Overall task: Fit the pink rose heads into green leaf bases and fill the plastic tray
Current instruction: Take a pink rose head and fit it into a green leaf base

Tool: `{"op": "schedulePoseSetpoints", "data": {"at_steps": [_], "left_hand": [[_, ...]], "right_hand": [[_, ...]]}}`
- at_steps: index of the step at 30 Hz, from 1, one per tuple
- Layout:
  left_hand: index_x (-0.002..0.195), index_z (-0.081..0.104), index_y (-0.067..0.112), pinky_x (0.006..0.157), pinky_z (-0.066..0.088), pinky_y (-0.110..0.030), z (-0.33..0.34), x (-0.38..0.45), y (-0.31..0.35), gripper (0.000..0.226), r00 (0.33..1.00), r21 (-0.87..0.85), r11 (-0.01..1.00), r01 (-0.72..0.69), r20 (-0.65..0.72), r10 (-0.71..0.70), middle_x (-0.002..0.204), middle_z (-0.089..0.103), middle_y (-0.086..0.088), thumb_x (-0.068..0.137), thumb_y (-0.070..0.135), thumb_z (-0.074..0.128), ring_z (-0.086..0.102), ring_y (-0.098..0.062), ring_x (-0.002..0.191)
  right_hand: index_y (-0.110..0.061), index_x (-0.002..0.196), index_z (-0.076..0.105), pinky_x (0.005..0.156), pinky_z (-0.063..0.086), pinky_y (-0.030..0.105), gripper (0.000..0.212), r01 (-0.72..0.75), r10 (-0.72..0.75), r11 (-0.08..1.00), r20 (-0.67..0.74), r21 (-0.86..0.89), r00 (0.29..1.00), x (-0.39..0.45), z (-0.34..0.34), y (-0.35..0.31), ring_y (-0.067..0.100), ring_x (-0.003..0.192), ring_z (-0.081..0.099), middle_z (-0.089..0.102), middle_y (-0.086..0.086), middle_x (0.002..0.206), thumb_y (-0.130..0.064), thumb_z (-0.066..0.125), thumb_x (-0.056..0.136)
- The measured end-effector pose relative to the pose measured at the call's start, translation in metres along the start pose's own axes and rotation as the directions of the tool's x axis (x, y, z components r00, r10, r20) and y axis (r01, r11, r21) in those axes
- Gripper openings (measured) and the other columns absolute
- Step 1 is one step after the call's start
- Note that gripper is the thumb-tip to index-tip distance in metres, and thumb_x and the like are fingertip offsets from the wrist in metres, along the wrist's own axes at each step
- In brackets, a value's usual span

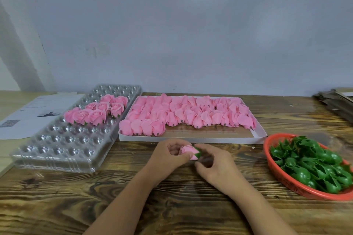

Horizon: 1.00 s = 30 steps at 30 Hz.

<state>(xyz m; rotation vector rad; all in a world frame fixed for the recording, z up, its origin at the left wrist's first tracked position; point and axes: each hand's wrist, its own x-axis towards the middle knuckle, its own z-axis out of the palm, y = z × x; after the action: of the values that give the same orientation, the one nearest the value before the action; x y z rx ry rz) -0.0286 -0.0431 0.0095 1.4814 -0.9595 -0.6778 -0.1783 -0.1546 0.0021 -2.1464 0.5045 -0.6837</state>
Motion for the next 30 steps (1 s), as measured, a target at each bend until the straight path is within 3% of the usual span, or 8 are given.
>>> {"op": "schedulePoseSetpoints", "data": {"at_steps": [4,7,10,15,21,23,26,30], "left_hand": [[0.101,0.076,0.039,0.082,0.054,-0.016,0.002,-0.001,-0.001,0.032,0.997,0.018,0.998,-0.067,-0.048,0.068,0.102,0.078,0.012,0.078,0.018,0.085,0.072,-0.005,0.098],[0.115,0.068,0.046,0.088,0.056,-0.021,0.003,0.001,0.000,0.054,0.994,0.054,0.994,-0.097,-0.054,0.100,0.113,0.074,0.015,0.065,0.040,0.087,0.068,-0.002,0.108],[0.129,0.057,0.047,0.097,0.052,-0.021,0.002,0.000,0.001,0.072,0.998,0.056,0.997,-0.057,0.009,0.056,0.125,0.068,0.014,0.065,0.041,0.090,0.062,0.000,0.117],[0.106,0.077,0.027,0.083,0.054,-0.018,0.002,-0.004,0.006,0.024,0.984,-0.032,0.991,-0.126,0.119,0.129,0.107,0.077,0.001,0.083,0.022,0.083,0.072,-0.013,0.102],[0.104,0.080,0.028,0.082,0.055,-0.019,0.002,-0.007,0.010,0.023,0.985,-0.144,0.984,-0.103,0.123,0.121,0.102,0.079,-0.003,0.082,0.024,0.082,0.075,-0.014,0.097],[0.105,0.081,0.030,0.083,0.055,-0.019,0.002,-0.007,0.010,0.025,0.986,-0.144,0.986,-0.087,0.128,0.106,0.104,0.079,-0.003,0.080,0.029,0.084,0.075,-0.015,0.099],[0.105,0.080,0.035,0.085,0.053,-0.016,0.002,-0.007,0.011,0.034,0.989,-0.091,0.992,-0.082,0.115,0.092,0.108,0.078,0.003,0.072,0.040,0.085,0.072,-0.011,0.104],[0.120,0.071,0.034,0.097,0.054,-0.024,0.003,-0.006,0.013,0.067,0.994,-0.100,0.990,-0.102,0.033,0.105,0.123,0.072,0.013,0.061,0.062,0.085,0.065,-0.005,0.117]], "right_hand": [[-0.033,0.111,0.068,0.075,0.053,0.016,0.032,-0.036,0.035,0.998,-0.023,-0.049,0.999,0.001,0.005,-0.002,-0.001,0.084,0.067,0.073,-0.018,0.089,-0.023,0.077,0.082],[-0.034,0.109,0.066,0.074,0.049,0.010,0.031,-0.041,0.045,0.992,-0.031,0.121,0.999,0.001,0.012,-0.006,0.000,0.086,0.068,0.073,-0.020,0.093,-0.017,0.075,0.084],[-0.033,0.113,0.063,0.084,0.053,0.021,0.034,-0.089,0.087,0.965,0.016,0.248,0.996,0.001,0.017,-0.009,0.005,0.093,0.069,0.075,-0.011,0.098,-0.019,0.070,0.083],[-0.020,0.119,0.063,0.083,0.050,0.018,0.034,-0.081,0.048,0.915,0.094,0.394,0.994,0.002,0.014,-0.009,0.006,0.101,0.069,0.075,-0.007,0.106,-0.013,0.063,0.085],[-0.008,0.119,0.063,0.077,0.049,0.015,0.024,-0.080,0.014,0.878,0.143,0.473,0.990,0.002,0.013,-0.014,0.000,0.087,0.066,0.076,-0.004,0.098,-0.005,0.062,0.096],[-0.014,0.114,0.067,0.082,0.051,0.023,0.024,-0.076,0.014,0.874,0.130,0.480,0.991,0.002,0.014,-0.014,0.010,0.091,0.066,0.075,0.010,0.103,-0.005,0.067,0.091],[-0.025,0.102,0.072,0.078,0.050,0.033,0.020,-0.023,-0.013,0.907,0.083,0.421,0.996,0.001,0.016,-0.014,0.015,0.084,0.061,0.073,0.017,0.097,-0.017,0.069,0.085],[-0.032,0.091,0.072,0.066,0.041,0.029,0.014,-0.031,0.005,0.958,0.092,0.285,0.996,0.003,0.017,-0.010,0.007,0.068,0.048,0.060,-0.004,0.072,-0.020,0.067,0.085]]}}
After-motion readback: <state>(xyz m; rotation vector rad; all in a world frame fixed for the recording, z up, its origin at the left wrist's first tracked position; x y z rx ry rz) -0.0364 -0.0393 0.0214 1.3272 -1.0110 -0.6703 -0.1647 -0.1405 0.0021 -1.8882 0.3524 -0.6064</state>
